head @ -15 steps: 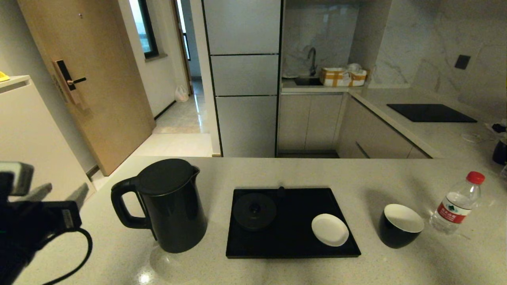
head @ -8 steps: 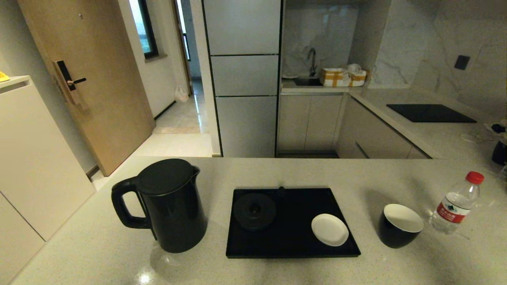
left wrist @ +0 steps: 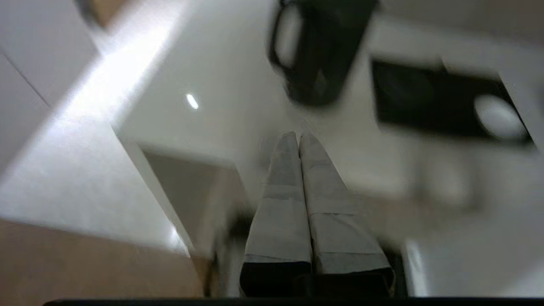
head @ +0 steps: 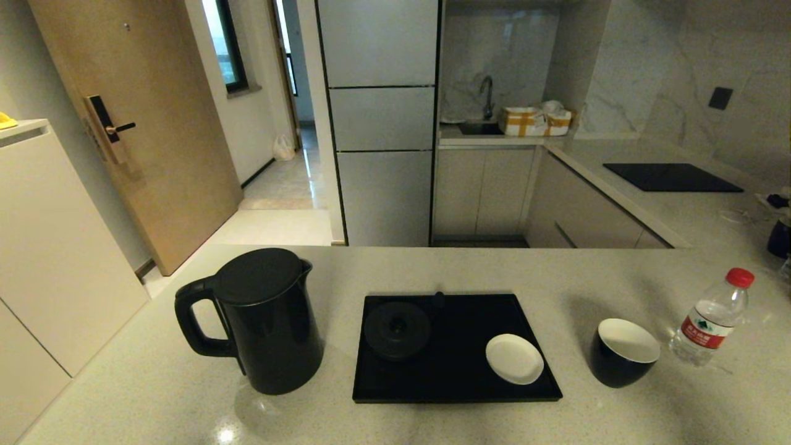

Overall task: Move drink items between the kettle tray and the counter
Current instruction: Return the kettle to its original position

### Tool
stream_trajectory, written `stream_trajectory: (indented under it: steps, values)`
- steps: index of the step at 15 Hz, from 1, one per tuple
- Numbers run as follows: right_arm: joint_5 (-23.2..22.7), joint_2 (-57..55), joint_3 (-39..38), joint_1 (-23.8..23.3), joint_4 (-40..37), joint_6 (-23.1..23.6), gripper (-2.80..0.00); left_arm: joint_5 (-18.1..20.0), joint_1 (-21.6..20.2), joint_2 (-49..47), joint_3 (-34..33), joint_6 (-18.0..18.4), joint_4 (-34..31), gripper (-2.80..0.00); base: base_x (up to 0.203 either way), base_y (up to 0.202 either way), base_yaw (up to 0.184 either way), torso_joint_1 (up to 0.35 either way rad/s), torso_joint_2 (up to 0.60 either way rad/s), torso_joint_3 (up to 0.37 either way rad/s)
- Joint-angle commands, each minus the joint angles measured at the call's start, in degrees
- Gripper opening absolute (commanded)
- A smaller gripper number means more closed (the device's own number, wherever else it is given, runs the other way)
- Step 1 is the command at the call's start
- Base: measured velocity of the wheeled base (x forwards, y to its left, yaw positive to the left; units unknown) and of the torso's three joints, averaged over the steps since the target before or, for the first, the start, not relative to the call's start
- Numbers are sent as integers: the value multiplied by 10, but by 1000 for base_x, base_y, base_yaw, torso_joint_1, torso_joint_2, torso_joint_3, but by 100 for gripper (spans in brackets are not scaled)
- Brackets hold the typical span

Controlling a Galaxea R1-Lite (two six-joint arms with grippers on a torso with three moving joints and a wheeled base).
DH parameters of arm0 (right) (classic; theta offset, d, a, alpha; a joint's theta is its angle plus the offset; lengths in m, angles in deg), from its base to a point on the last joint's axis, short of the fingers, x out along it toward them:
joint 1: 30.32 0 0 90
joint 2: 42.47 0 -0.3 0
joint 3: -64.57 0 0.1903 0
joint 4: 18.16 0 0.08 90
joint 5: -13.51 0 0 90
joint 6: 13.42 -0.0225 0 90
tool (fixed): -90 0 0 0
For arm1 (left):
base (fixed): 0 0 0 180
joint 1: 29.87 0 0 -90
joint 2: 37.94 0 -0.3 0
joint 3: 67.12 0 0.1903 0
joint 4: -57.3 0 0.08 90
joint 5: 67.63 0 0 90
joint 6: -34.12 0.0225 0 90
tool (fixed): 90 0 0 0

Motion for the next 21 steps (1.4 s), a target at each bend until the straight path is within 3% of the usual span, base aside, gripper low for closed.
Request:
stream_trajectory:
  steps: [1, 4, 7, 11, 15, 16, 17, 19, 21]
  values:
    - [0, 0, 1, 0, 0, 0, -280, 5, 14, 11, 50, 7, -85, -280, 0, 0, 0, 0, 0, 0]
    - [0, 0, 0, 0, 0, 0, -280, -23, 46, 69, -36, 30, -68, -280, 0, 0, 0, 0, 0, 0]
    - [0, 0, 0, 0, 1, 0, -280, 1, 46, 157, -170, 29, -21, -280, 0, 0, 0, 0, 0, 0]
    - [0, 0, 0, 0, 1, 0, -280, -11, 46, 162, -334, 24, 233, -280, 0, 0, 0, 0, 0, 0]
    - [0, 0, 0, 0, 1, 0, -280, -64, 46, 163, -613, 67, 584, -280, 0, 0, 0, 0, 0, 0]
    - [0, 0, 0, 0, 1, 0, -280, -64, 46, 163, -682, 69, 691, -280, 0, 0, 0, 0, 0, 0]
    - [0, 0, 0, 0, 1, 0, -280, -62, 46, 163, -724, 61, 758, -280, 0, 0, 0, 0, 0, 0]
    - [0, 0, 0, 0, 1, 0, -280, -58, 46, 163, -749, 50, 819, -280, 0, 0, 0, 0, 0, 0]
    - [0, 0, 0, 0, 2, 0, -280, -38, 46, 163, -749, 69, 802, -280, 0, 0, 0, 0, 0, 0]
